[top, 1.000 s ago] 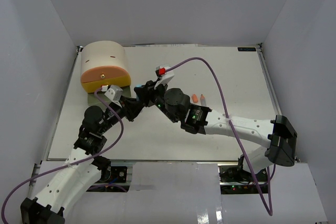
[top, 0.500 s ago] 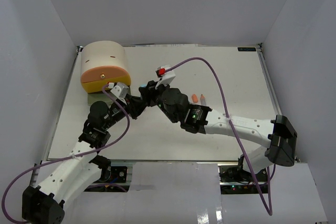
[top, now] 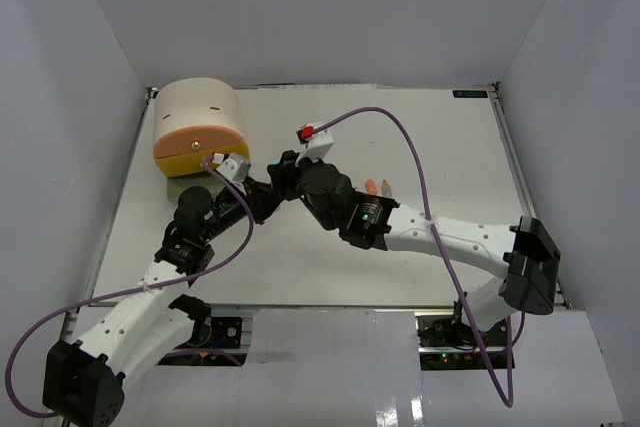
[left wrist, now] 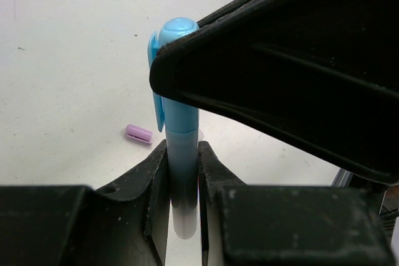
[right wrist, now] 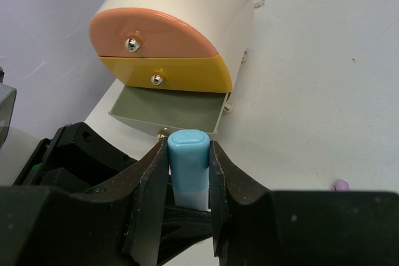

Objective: Sort the stationery into containers
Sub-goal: Close the pen cap on the pen.

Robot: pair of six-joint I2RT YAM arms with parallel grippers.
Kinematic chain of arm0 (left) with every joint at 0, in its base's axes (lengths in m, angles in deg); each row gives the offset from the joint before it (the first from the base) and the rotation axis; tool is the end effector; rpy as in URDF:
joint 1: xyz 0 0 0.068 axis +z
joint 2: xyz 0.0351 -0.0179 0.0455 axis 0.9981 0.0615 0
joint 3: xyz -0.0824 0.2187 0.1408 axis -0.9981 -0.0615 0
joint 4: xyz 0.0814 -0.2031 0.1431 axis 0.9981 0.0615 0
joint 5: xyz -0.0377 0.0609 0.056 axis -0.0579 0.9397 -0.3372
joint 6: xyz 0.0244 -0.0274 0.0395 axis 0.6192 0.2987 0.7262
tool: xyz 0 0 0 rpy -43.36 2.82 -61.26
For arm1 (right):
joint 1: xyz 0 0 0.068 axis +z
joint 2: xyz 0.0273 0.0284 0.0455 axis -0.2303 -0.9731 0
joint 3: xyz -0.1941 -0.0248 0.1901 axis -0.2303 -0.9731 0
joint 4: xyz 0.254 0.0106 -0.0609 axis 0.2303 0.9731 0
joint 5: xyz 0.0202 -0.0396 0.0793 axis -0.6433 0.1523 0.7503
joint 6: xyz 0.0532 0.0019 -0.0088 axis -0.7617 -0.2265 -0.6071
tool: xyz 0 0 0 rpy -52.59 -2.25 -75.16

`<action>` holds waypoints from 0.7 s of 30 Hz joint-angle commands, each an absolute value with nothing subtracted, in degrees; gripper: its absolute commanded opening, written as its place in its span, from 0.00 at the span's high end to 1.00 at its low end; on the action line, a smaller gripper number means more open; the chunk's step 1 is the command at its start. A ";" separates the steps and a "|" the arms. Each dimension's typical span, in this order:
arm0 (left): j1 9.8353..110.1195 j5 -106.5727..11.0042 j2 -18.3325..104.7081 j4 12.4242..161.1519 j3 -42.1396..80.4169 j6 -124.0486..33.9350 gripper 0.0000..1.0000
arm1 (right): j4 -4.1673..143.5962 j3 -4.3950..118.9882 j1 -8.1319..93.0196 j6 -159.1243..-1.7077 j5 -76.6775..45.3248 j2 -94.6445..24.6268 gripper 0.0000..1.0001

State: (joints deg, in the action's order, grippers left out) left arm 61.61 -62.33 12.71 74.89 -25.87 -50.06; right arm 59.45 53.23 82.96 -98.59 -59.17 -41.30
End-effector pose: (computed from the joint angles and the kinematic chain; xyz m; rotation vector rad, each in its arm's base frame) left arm 0.1678 -0.0930 0.2754 0.4365 1.6484 -0.8713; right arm 0.1455 0.3323 0.3572 -0.1825 1.6994 0.7238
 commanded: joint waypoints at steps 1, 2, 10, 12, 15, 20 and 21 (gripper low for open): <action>62.57 -55.17 11.29 60.95 -18.67 -49.91 0.95 | 74.56 50.39 85.56 -102.42 -51.27 -43.84 0.92; 62.57 -55.17 11.20 60.68 -18.23 -49.83 0.95 | 75.00 50.31 85.48 -102.60 -50.74 -44.10 0.92; 62.57 -55.26 12.87 58.49 -15.94 -49.03 0.96 | 77.82 48.37 86.09 -104.45 -46.17 -44.54 0.92; 62.57 -55.60 13.66 58.22 -15.50 -49.03 0.96 | 78.69 48.55 86.61 -104.54 -45.73 -44.98 0.92; 62.57 -55.78 14.36 57.96 -14.62 -48.95 0.96 | 81.24 49.34 87.14 -104.80 -45.47 -46.03 0.92; 62.57 -55.26 14.89 58.04 -13.04 -48.07 0.96 | 82.21 48.29 87.67 -105.59 -43.89 -46.39 0.92; 62.57 -55.26 15.07 58.04 -12.87 -47.98 0.96 | 82.39 48.20 87.67 -105.85 -43.80 -46.39 0.92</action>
